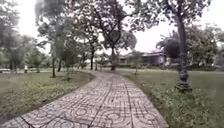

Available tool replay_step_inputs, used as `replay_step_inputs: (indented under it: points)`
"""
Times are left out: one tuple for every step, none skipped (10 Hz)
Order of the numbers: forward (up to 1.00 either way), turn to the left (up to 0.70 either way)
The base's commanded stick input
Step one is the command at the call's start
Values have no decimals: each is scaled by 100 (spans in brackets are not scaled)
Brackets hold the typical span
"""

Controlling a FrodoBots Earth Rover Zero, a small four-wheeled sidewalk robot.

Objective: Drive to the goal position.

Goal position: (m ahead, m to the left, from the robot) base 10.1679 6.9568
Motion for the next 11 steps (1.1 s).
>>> replay_step_inputs:
  points:
    - [100,0]
    - [100,0]
    - [100,0]
    - [100,0]
    - [100,0]
    - [100,0]
    - [100,0]
    - [100,0]
    - [100,0]
    - [100,0]
    - [100,0]
